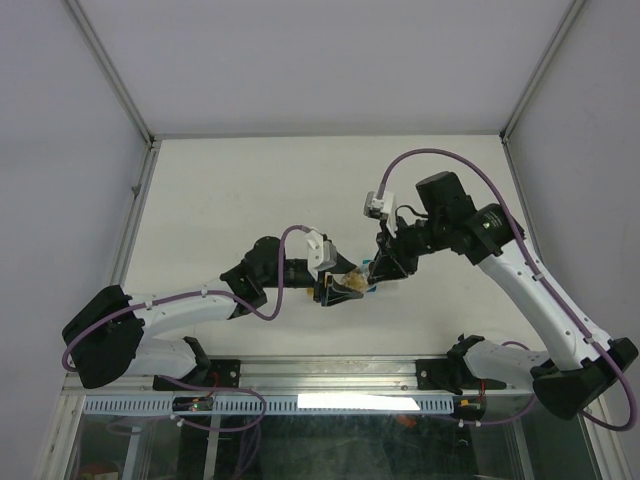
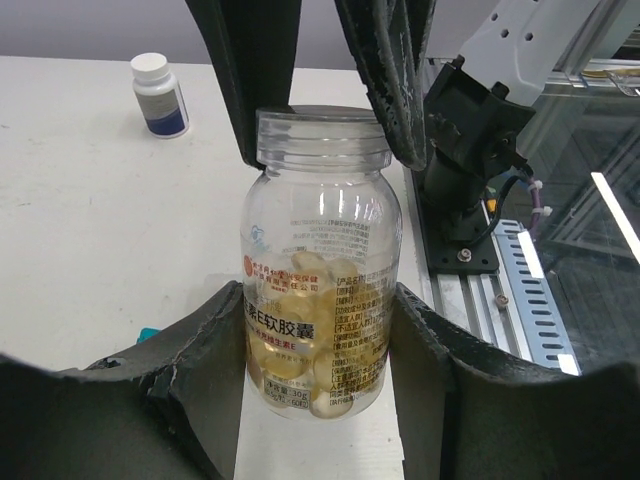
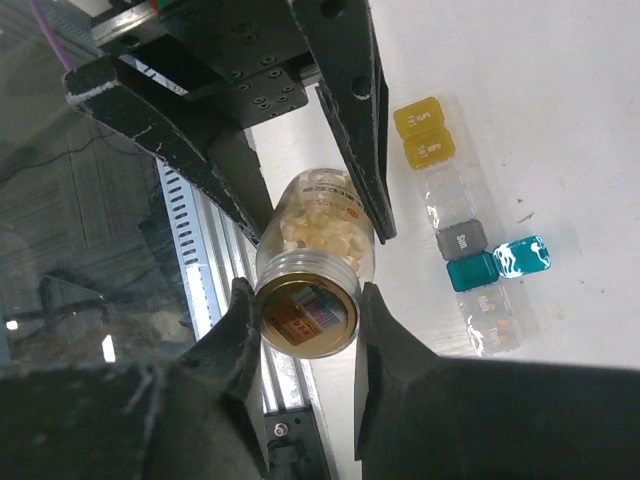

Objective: Sort the pills into containers

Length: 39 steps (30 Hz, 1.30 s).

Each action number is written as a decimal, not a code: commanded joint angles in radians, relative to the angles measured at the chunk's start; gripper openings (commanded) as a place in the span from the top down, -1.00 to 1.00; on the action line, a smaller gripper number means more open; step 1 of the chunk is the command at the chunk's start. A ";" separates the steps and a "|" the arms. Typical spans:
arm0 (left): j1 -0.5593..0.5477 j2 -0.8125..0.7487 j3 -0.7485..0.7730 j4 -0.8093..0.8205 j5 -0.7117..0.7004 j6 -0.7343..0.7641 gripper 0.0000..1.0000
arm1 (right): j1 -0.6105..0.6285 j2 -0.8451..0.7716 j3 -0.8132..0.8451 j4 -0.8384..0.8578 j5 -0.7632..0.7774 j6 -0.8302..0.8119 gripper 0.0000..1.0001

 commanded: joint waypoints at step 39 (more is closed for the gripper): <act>0.051 0.109 0.089 0.062 0.167 -0.087 1.00 | 0.016 -0.130 -0.062 0.119 0.113 0.107 -0.85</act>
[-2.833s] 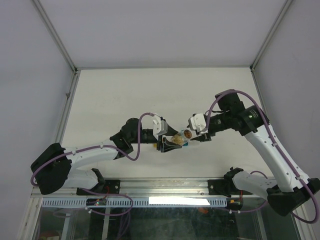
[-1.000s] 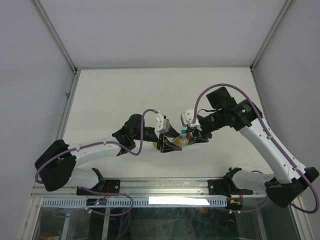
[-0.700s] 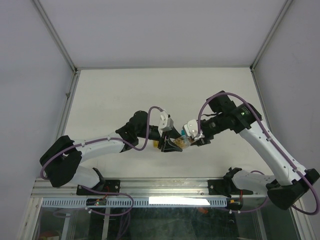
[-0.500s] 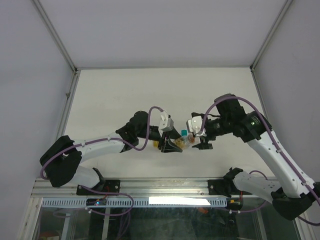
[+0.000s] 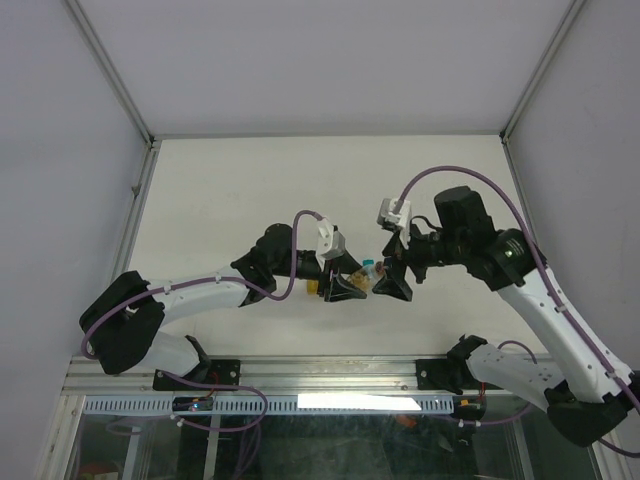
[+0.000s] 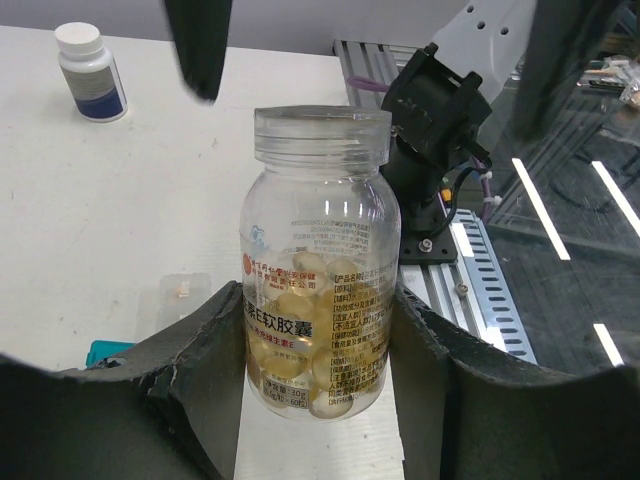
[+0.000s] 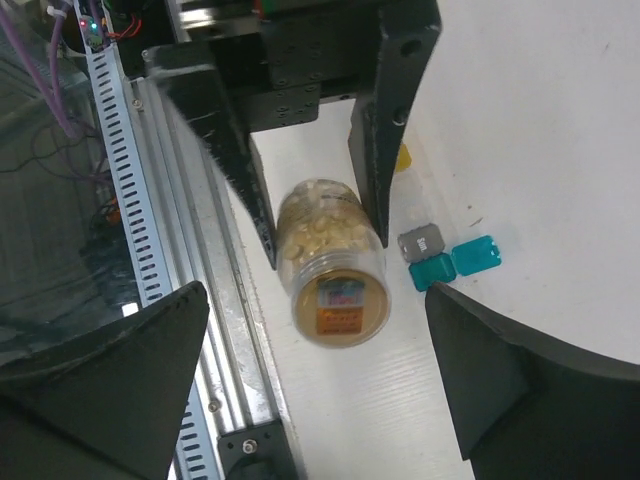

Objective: Sort the pills into containers

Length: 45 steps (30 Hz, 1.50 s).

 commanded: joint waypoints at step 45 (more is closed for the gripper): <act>0.003 -0.007 0.033 -0.026 0.088 0.036 1.00 | -0.003 0.146 0.089 -0.276 -0.106 -1.127 0.74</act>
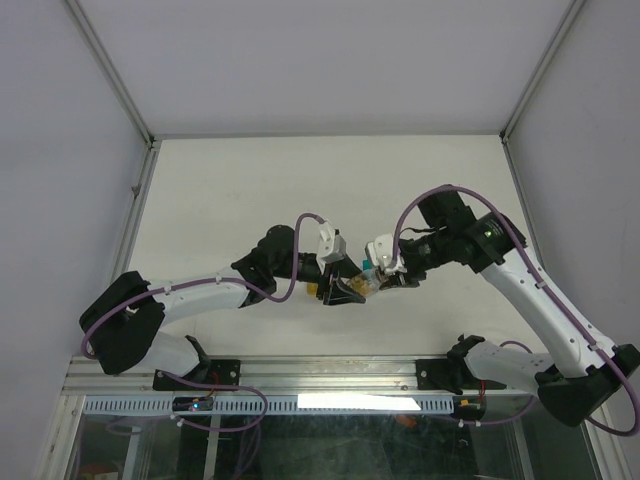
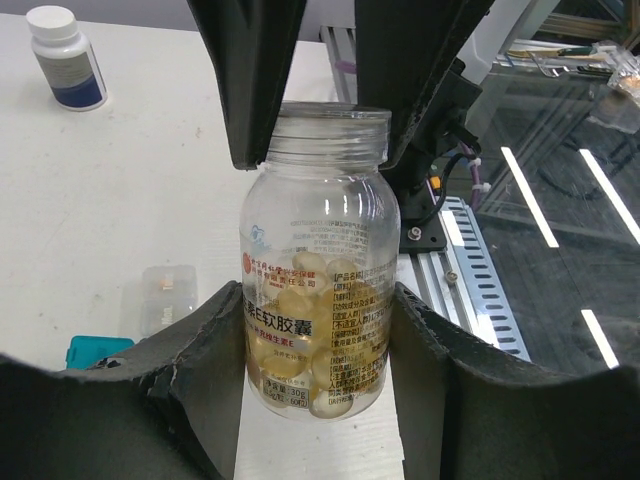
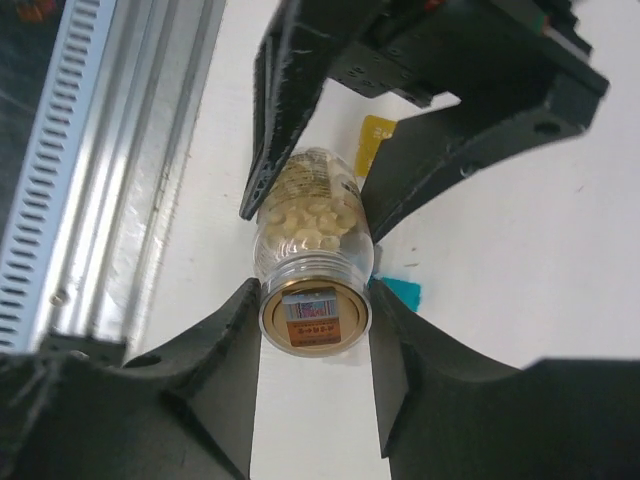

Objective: Sort the pills into containers

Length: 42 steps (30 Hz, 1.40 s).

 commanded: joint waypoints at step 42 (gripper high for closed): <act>0.005 -0.038 -0.009 0.050 0.009 0.019 1.00 | -0.021 -0.033 -0.019 0.197 0.101 0.815 -0.53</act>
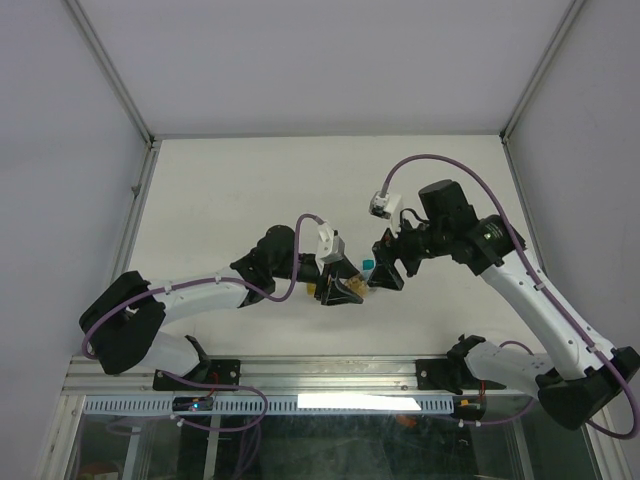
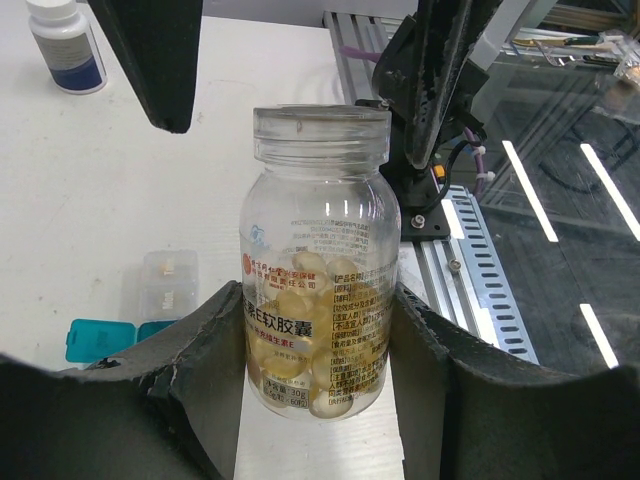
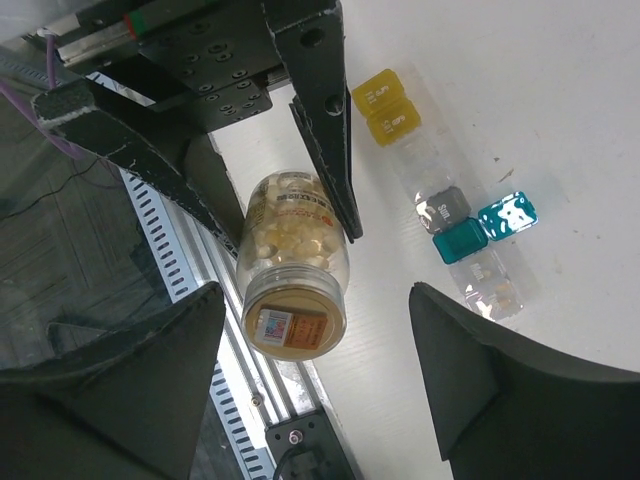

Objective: Sort the pills into containers

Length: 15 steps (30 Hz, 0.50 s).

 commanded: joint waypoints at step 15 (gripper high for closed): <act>-0.001 -0.049 -0.003 0.071 -0.015 -0.002 1.00 | -0.004 -0.010 0.007 -0.027 -0.074 -0.019 -0.28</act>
